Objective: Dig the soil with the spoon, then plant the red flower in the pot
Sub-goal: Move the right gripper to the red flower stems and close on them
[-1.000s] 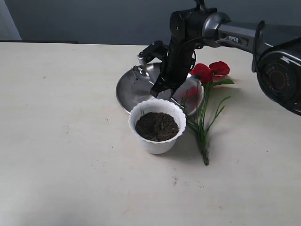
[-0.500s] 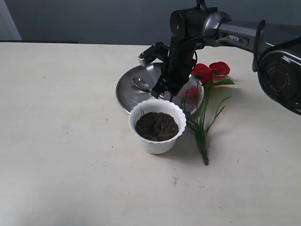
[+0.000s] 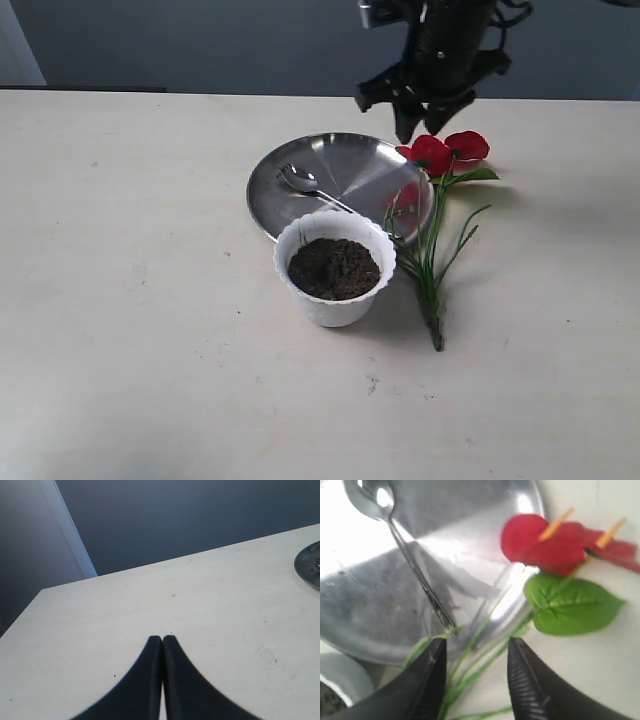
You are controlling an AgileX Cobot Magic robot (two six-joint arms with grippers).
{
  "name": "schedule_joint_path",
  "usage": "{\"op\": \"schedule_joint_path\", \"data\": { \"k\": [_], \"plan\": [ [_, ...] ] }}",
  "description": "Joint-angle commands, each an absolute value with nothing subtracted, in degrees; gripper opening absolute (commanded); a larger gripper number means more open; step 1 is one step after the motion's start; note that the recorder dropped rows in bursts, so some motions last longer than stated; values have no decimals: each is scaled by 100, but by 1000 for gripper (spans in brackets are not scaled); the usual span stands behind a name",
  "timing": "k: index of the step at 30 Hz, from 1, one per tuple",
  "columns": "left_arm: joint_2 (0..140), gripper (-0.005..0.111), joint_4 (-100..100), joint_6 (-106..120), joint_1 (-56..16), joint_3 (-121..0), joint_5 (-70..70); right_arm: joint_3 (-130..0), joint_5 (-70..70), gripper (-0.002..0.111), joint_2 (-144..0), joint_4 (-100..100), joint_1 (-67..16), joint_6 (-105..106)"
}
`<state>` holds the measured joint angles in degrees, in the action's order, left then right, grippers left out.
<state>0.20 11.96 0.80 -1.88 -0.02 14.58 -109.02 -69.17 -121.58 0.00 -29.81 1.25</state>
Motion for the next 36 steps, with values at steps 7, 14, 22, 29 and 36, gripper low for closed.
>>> {"op": "schedule_joint_path", "data": {
  "k": [7,14,22,29,36],
  "plan": [
    [0,0,1167,62,-185,0,1396,-8023,-6000,40,-10718,543,-2808,-181],
    [0,0,1167,62,-185,0,1396,-7214,-4570,40,-10704,988,-2808,-245],
    [0,0,1167,62,-185,0,1396,-7225,-3965,40,-10941,1039,-2808,-245],
    [0,0,1167,62,-185,0,1396,-7225,-3864,50,-11048,980,-2808,-266],
    [0,0,1167,62,-185,0,1396,-7225,-3750,62,-11057,550,-2808,-598]
  ]
}}
